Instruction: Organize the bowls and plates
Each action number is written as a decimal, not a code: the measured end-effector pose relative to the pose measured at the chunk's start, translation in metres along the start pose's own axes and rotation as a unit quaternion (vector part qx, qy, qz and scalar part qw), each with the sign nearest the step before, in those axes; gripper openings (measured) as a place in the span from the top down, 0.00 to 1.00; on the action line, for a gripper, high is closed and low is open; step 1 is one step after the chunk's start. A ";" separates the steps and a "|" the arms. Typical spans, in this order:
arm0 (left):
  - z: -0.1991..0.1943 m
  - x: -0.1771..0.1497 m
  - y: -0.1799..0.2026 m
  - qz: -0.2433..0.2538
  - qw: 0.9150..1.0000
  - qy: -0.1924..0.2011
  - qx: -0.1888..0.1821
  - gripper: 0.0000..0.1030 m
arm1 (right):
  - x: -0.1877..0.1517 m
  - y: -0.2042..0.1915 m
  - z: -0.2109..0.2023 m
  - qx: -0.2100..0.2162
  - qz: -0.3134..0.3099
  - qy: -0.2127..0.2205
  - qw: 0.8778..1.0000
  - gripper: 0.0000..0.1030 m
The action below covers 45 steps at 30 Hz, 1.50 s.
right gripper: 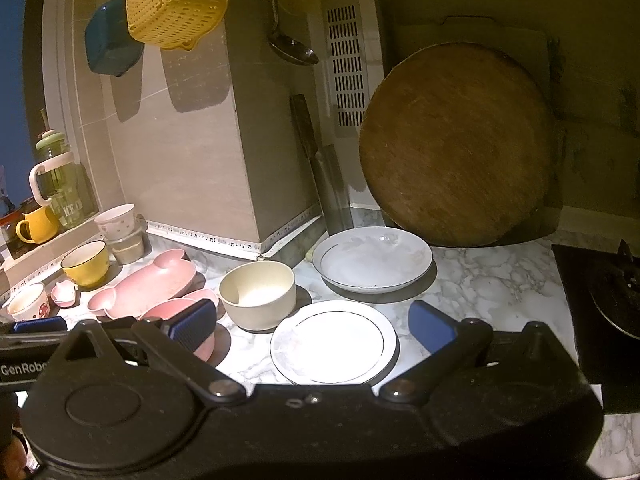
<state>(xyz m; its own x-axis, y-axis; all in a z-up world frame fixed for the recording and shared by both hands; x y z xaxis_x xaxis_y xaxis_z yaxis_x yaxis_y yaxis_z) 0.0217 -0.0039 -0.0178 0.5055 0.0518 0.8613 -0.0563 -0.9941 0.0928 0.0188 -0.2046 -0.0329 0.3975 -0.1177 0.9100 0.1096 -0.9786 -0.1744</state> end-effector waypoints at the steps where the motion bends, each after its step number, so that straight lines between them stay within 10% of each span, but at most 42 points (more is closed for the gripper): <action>1: 0.001 0.001 0.000 0.001 1.000 0.001 0.000 0.00 | 0.000 0.000 0.001 0.000 0.001 0.000 1.000 0.01; 30: 0.093 0.038 0.022 0.021 0.999 -0.024 0.028 0.00 | 0.029 0.048 0.084 0.011 -0.002 -0.029 1.000 0.00; 45: 0.183 0.077 0.056 0.036 0.996 -0.079 -0.025 0.00 | 0.049 0.112 0.160 -0.040 0.010 -0.092 0.995 0.01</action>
<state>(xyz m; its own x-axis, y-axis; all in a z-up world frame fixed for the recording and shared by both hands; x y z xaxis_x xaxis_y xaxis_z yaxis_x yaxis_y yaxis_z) 0.2148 -0.0729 -0.0380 0.6279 -0.0384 0.7774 -0.1379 -0.9885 0.0626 0.1967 -0.2928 -0.0684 0.5592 -0.1117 0.8215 0.0307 -0.9874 -0.1552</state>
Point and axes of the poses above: each gripper's, at about its wrist camera, not at the fingertips, and z roughly the way its jaws point, y to its right, x to its top, the point moved 4 cm from there along z, roughly the way its jaws point, and after that the axes turned 3 degrees about z, right-handed, at the moved point
